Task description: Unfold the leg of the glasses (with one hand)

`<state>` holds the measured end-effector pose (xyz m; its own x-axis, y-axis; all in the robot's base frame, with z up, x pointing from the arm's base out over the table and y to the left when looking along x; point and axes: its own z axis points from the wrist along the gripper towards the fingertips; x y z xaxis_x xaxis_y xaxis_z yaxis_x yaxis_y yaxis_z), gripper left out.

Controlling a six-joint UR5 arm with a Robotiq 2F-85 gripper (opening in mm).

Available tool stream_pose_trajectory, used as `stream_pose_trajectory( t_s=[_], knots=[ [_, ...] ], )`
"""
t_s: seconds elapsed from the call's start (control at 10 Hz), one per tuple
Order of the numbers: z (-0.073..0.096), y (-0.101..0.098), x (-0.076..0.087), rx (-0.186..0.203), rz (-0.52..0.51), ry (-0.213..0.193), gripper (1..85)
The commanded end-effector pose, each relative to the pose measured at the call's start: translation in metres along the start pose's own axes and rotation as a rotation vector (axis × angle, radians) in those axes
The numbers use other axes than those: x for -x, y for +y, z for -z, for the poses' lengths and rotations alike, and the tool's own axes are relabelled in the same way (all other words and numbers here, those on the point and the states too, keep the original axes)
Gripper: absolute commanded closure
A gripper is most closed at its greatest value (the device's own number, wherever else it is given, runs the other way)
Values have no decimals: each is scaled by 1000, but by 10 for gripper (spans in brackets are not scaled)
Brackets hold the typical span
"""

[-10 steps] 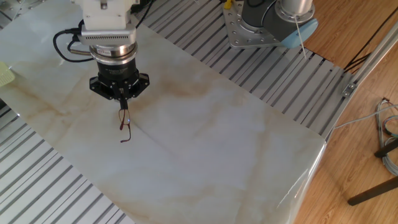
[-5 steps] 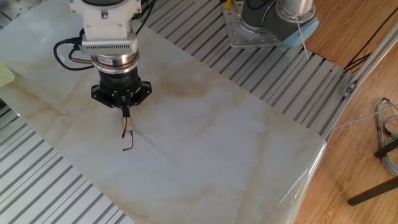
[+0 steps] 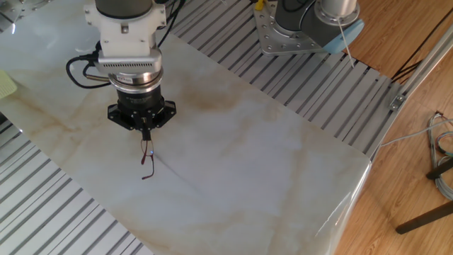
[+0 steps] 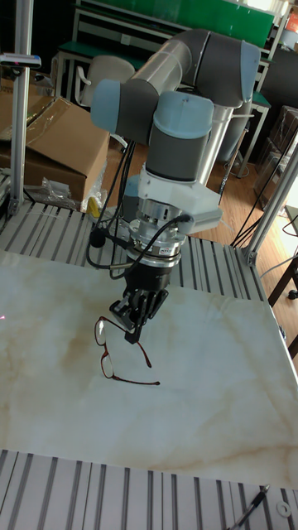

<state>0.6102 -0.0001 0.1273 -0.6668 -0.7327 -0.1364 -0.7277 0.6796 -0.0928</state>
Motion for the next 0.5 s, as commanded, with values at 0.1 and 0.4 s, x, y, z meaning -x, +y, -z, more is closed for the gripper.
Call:
stream_pose_trajectory(
  t_s=[0.1, 0.4],
  knots=[
    [-3, 2, 2, 2, -9, -8, 843],
    [-5, 0, 2, -6, -9, -10, 843]
  ],
)
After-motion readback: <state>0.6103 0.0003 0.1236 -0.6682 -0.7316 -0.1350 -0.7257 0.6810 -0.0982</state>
